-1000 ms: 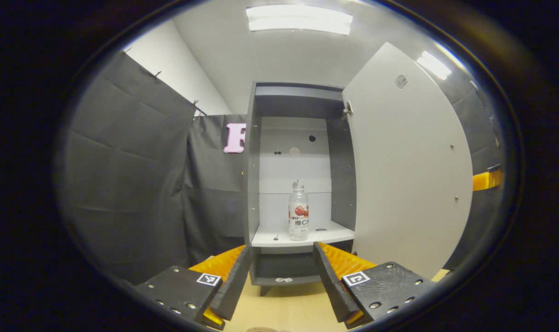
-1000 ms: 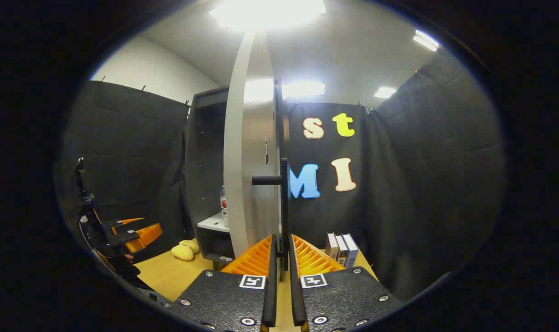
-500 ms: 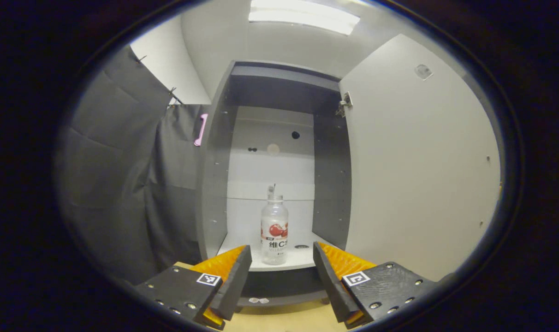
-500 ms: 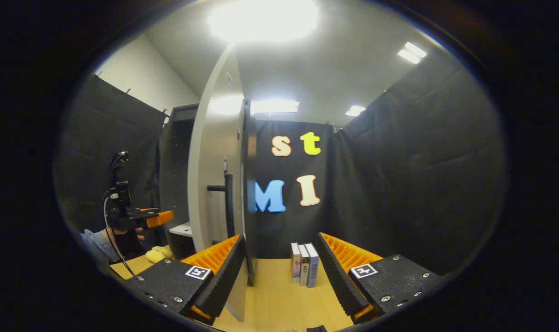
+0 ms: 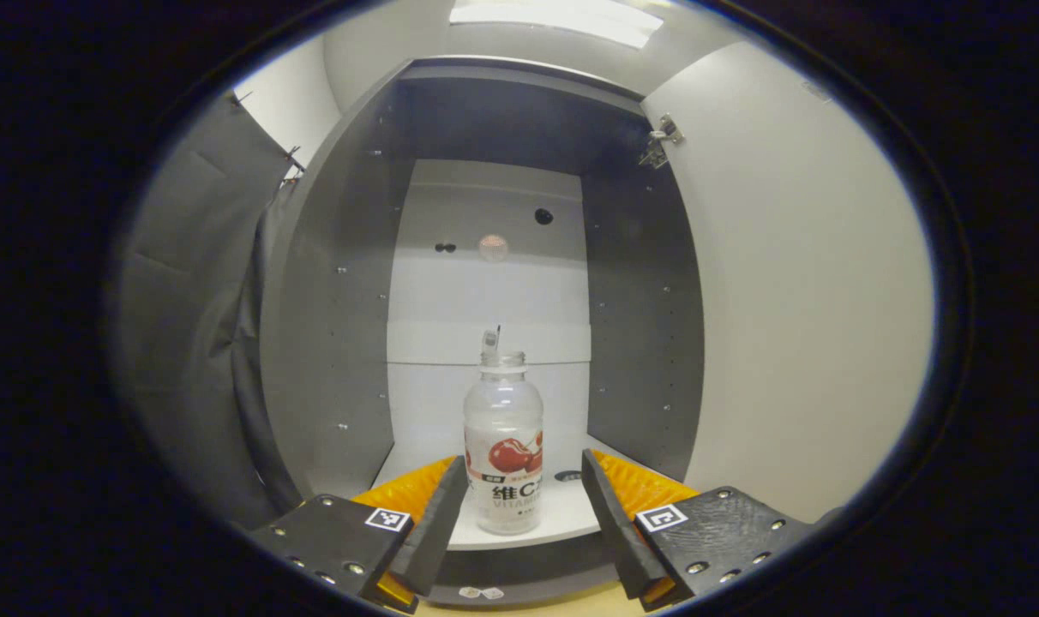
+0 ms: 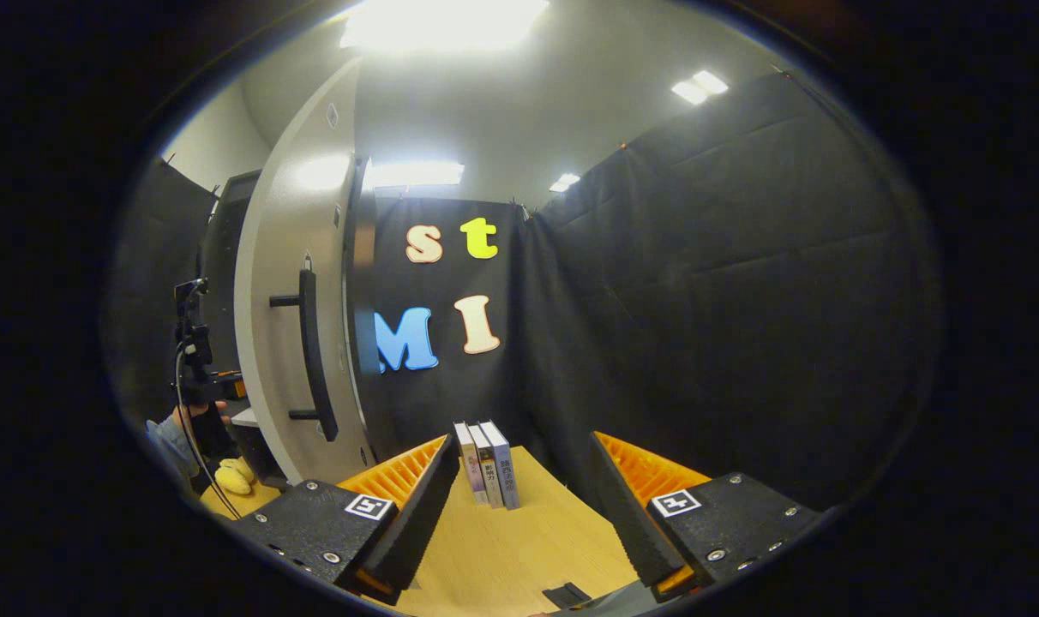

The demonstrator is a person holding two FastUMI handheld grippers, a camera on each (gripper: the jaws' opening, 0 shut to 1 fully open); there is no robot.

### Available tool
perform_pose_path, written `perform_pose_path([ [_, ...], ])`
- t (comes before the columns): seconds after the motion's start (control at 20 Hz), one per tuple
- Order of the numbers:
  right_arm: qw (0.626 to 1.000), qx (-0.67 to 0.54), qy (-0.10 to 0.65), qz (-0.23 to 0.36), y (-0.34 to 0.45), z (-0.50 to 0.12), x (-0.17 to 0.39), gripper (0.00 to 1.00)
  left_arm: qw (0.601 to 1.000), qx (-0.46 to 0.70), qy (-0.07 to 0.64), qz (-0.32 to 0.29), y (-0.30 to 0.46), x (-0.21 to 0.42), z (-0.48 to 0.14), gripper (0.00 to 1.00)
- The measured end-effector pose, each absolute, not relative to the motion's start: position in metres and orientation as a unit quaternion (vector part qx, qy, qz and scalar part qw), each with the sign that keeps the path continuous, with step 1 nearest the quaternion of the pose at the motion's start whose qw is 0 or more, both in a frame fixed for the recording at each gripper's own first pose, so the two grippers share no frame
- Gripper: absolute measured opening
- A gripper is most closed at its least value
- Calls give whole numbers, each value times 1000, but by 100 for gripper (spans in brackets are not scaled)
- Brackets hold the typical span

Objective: Open the cabinet door with the right hand, grasp the bottle in the cabinet with the left hand and place it on the coaster, then close the cabinet door with the right hand.

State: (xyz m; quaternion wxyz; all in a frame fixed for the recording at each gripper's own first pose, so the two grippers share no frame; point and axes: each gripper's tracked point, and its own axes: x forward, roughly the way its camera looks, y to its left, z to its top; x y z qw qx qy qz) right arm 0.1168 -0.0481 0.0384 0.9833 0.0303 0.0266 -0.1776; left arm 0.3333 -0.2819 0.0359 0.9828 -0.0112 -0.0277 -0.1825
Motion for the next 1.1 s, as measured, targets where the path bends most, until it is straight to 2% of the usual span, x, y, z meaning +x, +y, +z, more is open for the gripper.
perform_pose_path([
  [0.1, 981, 35, 38, -188, -49, 29, 120, 94, 982, -1, -24, -188, -288, 349, 31, 80],
  [0.25, 978, 42, 50, -196, -49, 18, 124, 94, 983, 10, -23, -184, -292, 369, 27, 77],
  [0.35, 977, 46, 55, -200, -49, 13, 125, 94, 984, 25, -23, -174, -293, 381, 26, 84],
  [0.45, 976, 50, 57, -202, -49, 9, 127, 94, 984, 43, -17, -170, -295, 388, 20, 84],
  [0.5, 976, 54, 57, -203, -49, 8, 129, 94, 985, 49, -15, -167, -294, 391, 17, 80],
  [0.55, 976, 57, 57, -202, -49, 7, 131, 94, 985, 50, -12, -165, -294, 393, 16, 84],
  [0.7, 977, 66, 55, -195, -48, 6, 133, 93, 986, 36, -14, -162, -290, 388, 19, 76],
  [0.95, 981, 66, 53, -177, -47, 6, 135, 93, 986, 1, -37, -160, -269, 360, 43, 76],
  [1.0, 981, 66, 52, -172, -47, 7, 137, 94, 986, 3, -42, -161, -266, 352, 47, 80],
  [1.1, 983, 70, 50, -161, -45, 9, 136, 93, 986, 7, -49, -161, -258, 334, 54, 80],
])
